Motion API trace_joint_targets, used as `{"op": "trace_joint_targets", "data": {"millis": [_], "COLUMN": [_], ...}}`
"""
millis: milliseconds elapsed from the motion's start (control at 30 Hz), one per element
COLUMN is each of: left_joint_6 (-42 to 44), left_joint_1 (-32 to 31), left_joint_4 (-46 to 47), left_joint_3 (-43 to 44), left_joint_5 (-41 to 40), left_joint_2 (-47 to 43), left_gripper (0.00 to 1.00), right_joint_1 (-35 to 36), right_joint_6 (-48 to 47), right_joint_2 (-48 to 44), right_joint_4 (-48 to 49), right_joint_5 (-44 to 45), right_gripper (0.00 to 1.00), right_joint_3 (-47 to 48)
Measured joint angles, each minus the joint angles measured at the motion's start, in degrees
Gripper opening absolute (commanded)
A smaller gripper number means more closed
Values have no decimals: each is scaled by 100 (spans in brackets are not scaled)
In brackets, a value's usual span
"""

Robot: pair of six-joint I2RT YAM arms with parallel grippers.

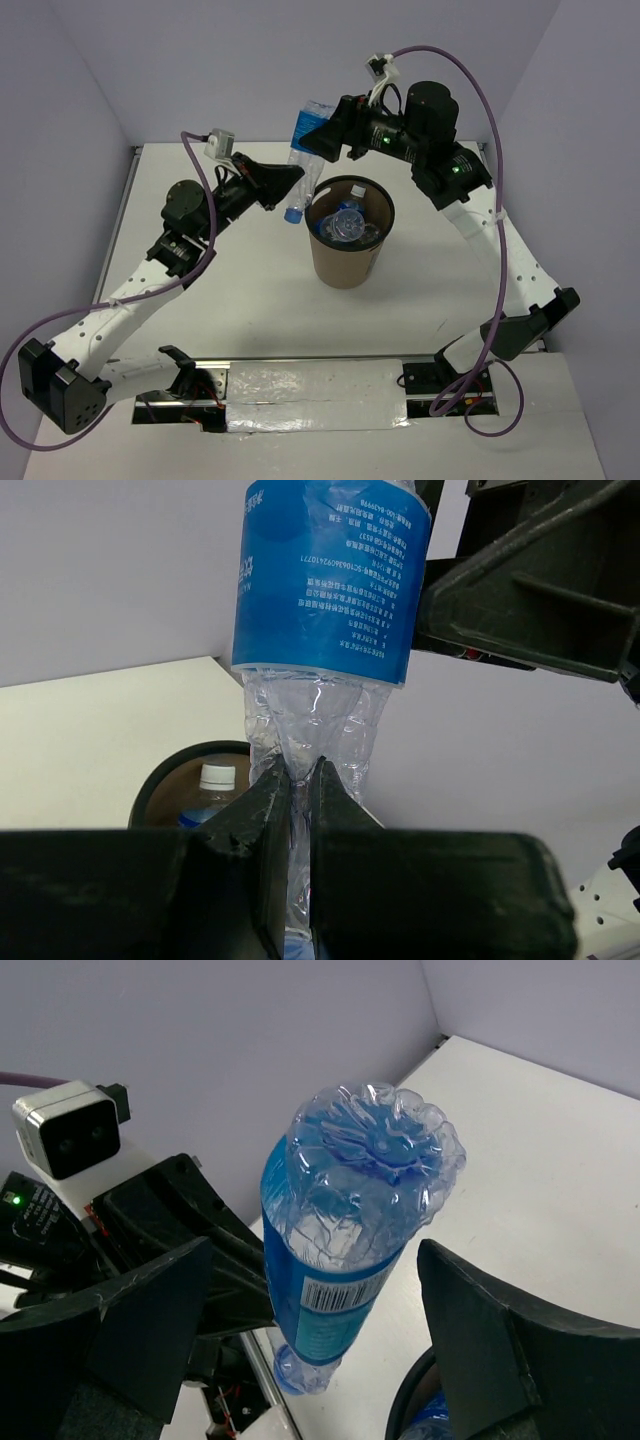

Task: Put the plastic bottles in the bin

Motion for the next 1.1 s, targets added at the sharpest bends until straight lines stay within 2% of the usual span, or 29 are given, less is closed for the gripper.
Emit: {"op": "trace_joint_targets", "data": {"millis": [100, 200, 233, 267, 333, 367, 433, 467, 533, 567, 633, 767, 900, 1100], "left_joint_6": [2, 2, 0, 0, -17, -31, -26, -46, -92, -140, -140, -101, 81, 168], "left_joint_1": [-90, -131, -131, -133, -138, -142, -160, -162, -179, -186, -199, -168, 33, 557], "left_joint_4": [4, 9, 15, 15, 22, 66, 118, 131, 142, 140, 122, -81, -393, -828], "left_joint_3": [0, 0, 0, 0, 0, 2, 2, 2, 2, 2, -4, -13, -9, -61], "left_joint_5": [-26, -48, -46, -44, -15, 24, 61, 74, 72, 63, 2, -162, -267, -271], "left_joint_2": [4, 7, 7, 9, 52, 79, 94, 105, 114, 111, 76, -133, -378, -627], "left_gripper": [0, 0, 0, 1, 11, 31, 49, 62, 76, 90, 98, 100, 100, 99], "right_joint_1": [9, 9, 4, -11, -20, -35, -129, -173, -299, -380, -599, -1307, -1952, -2173], "right_joint_6": [81, 118, 118, 136, 101, 105, 125, 133, 140, 142, 168, 212, 26, -1196], "right_joint_2": [-4, -11, -15, -15, -15, -15, -15, -15, -15, -15, -15, -15, -15, -247], "right_joint_4": [76, 173, 205, 264, 299, 319, 374, 413, 498, 599, 820, 1272, 1325, 723], "right_joint_5": [2, 24, 33, 20, 17, -15, -140, -269, -568, -774, -1198, -2026, -2374, -2256], "right_gripper": [76, 58, 47, 41, 24, 20, 9, 8, 3, 2, 1, 1, 1, 1], "right_joint_3": [-35, -129, -166, -214, -247, -258, -297, -302, -304, -308, -313, -289, -118, -122]}}
